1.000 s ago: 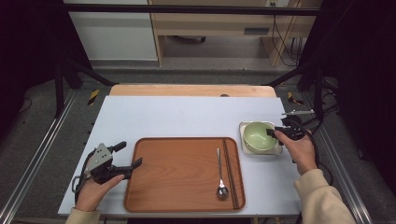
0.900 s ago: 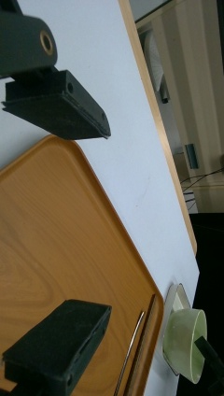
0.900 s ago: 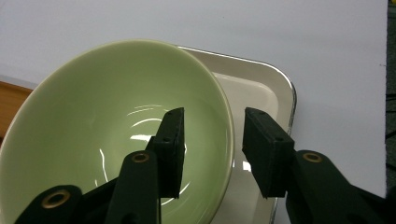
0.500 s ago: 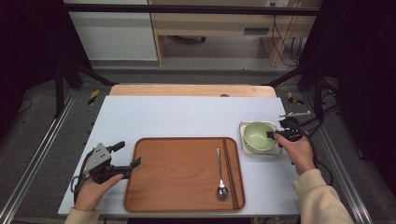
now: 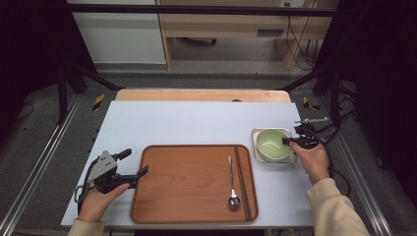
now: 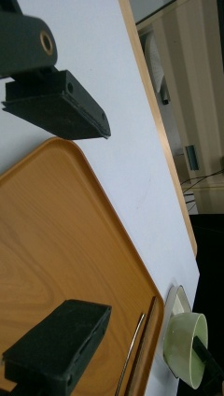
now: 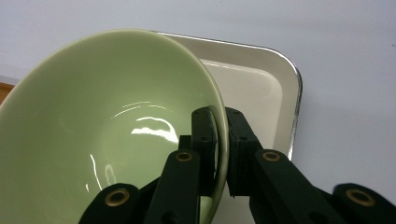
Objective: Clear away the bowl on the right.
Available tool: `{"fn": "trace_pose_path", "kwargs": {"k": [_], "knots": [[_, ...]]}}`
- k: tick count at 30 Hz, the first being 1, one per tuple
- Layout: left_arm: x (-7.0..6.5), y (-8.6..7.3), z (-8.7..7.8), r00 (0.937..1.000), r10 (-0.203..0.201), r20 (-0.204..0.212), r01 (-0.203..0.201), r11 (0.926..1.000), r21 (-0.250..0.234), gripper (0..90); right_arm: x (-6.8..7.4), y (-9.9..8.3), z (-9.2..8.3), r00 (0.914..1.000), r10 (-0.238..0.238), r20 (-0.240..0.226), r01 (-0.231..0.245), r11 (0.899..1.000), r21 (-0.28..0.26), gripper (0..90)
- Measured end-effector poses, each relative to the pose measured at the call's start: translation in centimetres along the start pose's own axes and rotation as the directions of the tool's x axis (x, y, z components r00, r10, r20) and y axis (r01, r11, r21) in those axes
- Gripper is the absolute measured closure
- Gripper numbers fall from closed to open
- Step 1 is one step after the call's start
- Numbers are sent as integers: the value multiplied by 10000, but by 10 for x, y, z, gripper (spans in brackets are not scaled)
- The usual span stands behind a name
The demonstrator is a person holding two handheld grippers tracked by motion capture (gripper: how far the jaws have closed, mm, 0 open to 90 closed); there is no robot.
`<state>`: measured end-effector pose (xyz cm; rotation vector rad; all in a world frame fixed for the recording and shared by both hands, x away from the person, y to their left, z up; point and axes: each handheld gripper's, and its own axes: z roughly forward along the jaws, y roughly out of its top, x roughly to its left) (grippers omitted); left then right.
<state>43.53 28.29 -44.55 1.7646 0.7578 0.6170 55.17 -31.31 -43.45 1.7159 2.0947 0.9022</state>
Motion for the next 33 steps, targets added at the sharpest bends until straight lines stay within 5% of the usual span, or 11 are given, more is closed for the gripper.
{"fn": "trace_pose_path", "kwargs": {"k": [7, 16, 23, 33], "knots": [[0, 1, 0, 10000, 35, 12, -35, 10000, -4, 120, 4, 4, -8, 9994, -267, 213, 276, 9988, -395, 843], [1, 1, -1, 10000, -13, -8, 13, 10000, -21, 121, 17, 11, -33, 9993, -184, -328, 144, 9930, -1169, 844], [0, 1, 0, 10000, 35, 19, -35, 10000, -4, 121, 57, 15, -48, 9897, -1002, -1027, 850, 9861, -1430, 843], [0, 1, -1, 10000, 14, 16, -14, 10000, -33, 121, 125, 8, -38, 9523, -2234, -2078, 2059, 9732, -1027, 844]]}}
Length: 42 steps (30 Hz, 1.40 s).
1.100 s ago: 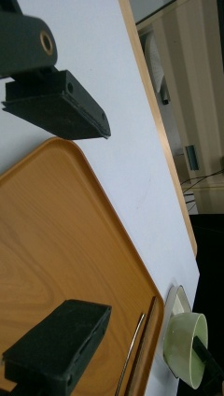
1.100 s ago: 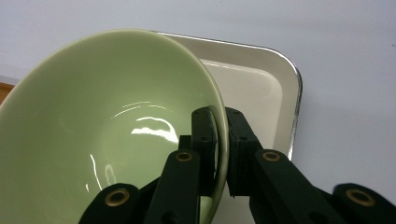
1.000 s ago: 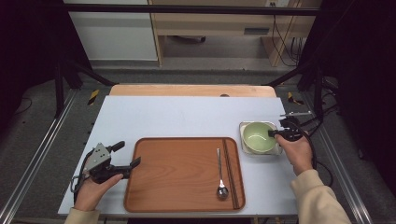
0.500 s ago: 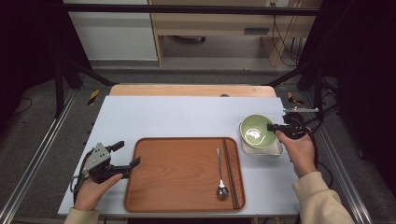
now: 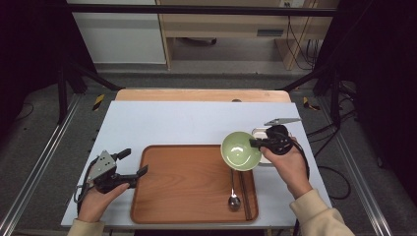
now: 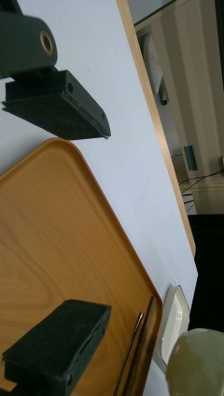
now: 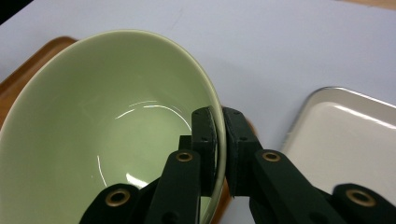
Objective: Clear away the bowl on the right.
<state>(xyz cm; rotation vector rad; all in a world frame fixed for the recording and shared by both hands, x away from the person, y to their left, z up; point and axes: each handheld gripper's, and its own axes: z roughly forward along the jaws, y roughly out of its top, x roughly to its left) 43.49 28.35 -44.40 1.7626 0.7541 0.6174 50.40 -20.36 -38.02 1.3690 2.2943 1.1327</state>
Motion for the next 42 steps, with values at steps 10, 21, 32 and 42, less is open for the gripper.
{"fn": "trace_pose_path", "kwargs": {"k": [10, 21, 32, 42], "knots": [[0, 0, 0, 10000, 29, 14, -29, 10000, 13, 121, 37, -9, 33, 9956, -554, -760, 623, 9939, 912, 843], [0, 1, 0, 10000, 31, 19, -30, 10000, -15, 121, 67, -16, 57, 9872, -995, -1245, 1202, 9777, 1720, 843], [-1, 1, 0, 10000, 34, 23, -34, 10000, -4, 121, 71, -21, 64, 9849, -1015, -1401, 1291, 9704, 2042, 843], [0, 0, 1, 10000, 58, 19, -58, 10000, 41, 120, 70, -22, 64, 9845, -706, -1602, 1074, 9664, 2337, 841]]}}
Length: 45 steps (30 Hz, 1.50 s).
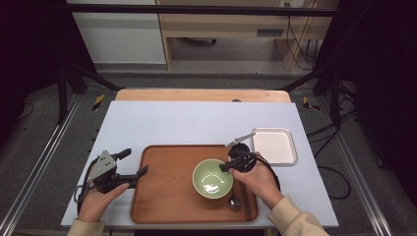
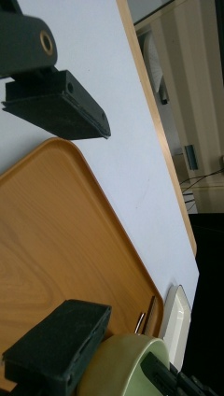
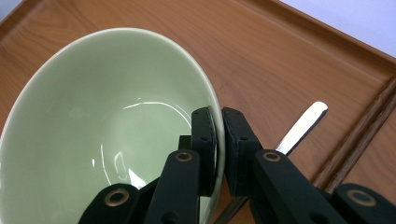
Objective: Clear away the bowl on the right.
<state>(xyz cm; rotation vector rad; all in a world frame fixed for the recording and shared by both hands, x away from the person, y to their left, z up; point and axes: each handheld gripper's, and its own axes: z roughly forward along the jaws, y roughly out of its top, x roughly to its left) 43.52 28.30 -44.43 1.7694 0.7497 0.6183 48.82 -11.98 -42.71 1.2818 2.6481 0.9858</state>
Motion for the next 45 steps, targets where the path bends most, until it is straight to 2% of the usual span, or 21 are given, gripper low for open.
{"fn": "trace_pose_path", "kwargs": {"k": [8, 9, 11, 12, 18, 22, 26, 31, 35, 41, 45], "knots": [[-1, 0, 1, 10000, 92, -8, -92, 9999, 69, 120, -4, -1, 3, 9996, 187, -192, -190, 9996, -185, 833], [-1, 0, 1, 10000, 91, -3, -91, 9999, 68, 120, -6, -1, 3, 9997, 51, -233, -58, 9996, -291, 831], [-1, 0, 1, 10000, 91, -12, -91, 9999, 68, 120, -6, -1, 0, 9995, 164, -253, -175, 9988, -457, 809], [-1, 0, 1, 10000, 75, -16, -75, 10000, 57, 121, -7, -1, -3, 9994, -24, -337, 0, 9975, -708, 781], [-1, 0, 1, 10000, 75, -19, -75, 10000, 54, 121, -12, 1, -26, 9990, -313, -313, 255, 9851, -1703, 717], [-1, 0, 0, 10000, 58, -17, -58, 10000, 27, 120, -20, 1, -43, 9995, -245, -186, 195, 9729, -2303, 691], [0, 0, 0, 10000, 54, -46, -54, 10000, 9, 120, -34, -2, -60, 10000, 52, 53, -34, 9563, -2925, 680], [0, -1, 0, 10000, 47, -51, -47, 10000, 5, 120, -55, -10, -72, 9960, 590, 669, -349, 9480, -3162, 673], [1, 0, 0, 10000, 35, -63, -35, 10000, -4, 120, -72, -18, -79, 9888, 1001, 1107, -599, 9454, -3204, 651], [1, -1, -1, 10000, 4, -89, -4, 10000, -47, 119, -96, -33, -87, 9769, 1579, 1439, -1017, 9362, -3364, 629], [1, -1, -1, 10000, -1, -84, 1, 10000, -40, 119, -108, -41, -89, 9641, 1954, 1798, -1261, 9328, -3377, 603]]}}
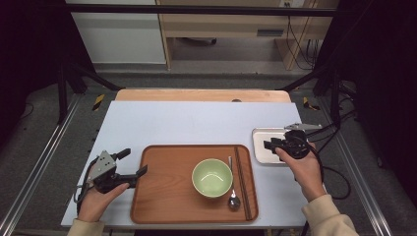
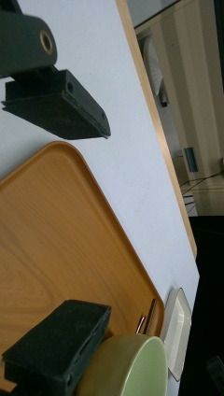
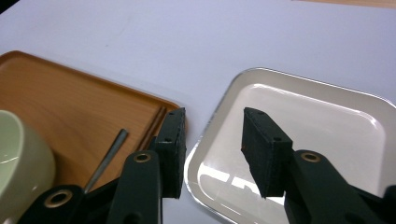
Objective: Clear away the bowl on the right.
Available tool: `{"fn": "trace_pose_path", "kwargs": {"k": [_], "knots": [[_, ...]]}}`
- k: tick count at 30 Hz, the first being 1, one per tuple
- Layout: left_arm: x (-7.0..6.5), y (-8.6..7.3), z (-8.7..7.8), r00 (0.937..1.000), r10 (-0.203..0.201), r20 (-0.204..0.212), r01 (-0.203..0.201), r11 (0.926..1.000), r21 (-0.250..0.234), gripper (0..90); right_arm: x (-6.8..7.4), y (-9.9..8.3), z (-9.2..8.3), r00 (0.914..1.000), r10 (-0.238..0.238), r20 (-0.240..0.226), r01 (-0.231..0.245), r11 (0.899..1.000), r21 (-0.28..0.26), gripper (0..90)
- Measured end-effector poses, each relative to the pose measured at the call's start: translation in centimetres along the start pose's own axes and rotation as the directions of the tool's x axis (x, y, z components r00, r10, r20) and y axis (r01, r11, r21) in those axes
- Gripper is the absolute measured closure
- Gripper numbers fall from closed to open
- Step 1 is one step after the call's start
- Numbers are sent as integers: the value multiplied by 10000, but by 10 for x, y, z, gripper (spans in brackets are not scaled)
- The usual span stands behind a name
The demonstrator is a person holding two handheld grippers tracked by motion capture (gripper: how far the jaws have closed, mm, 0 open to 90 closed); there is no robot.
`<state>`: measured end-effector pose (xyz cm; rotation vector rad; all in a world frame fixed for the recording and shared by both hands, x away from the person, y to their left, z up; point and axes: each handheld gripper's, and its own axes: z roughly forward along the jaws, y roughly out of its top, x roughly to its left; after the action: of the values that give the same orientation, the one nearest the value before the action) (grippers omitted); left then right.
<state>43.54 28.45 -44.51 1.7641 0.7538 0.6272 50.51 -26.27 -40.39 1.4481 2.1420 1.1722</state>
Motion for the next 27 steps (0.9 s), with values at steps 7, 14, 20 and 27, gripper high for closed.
{"fn": "trace_pose_path", "kwargs": {"k": [7, 14, 20, 27], "knots": [[0, 0, 0, 10000, 10, 0, -10, 10000, 43, 119, -20, -7, -3, 9968, 479, 647, -471, 9988, -139, 582], [0, 0, 0, 10000, 10, -2, -10, 10000, 6, 119, -35, -14, -8, 9903, 909, 1048, -876, 9955, -360, 572], [1, 0, 0, 10000, -2, -18, 2, 10000, 22, 119, -45, -19, -11, 9870, 1053, 1215, -1001, 9938, -477, 560], [1, 0, -1, 10000, -12, -23, 12, 10000, 17, 119, -52, -21, -13, 9842, 1163, 1336, -1092, 9922, -596, 530]]}}
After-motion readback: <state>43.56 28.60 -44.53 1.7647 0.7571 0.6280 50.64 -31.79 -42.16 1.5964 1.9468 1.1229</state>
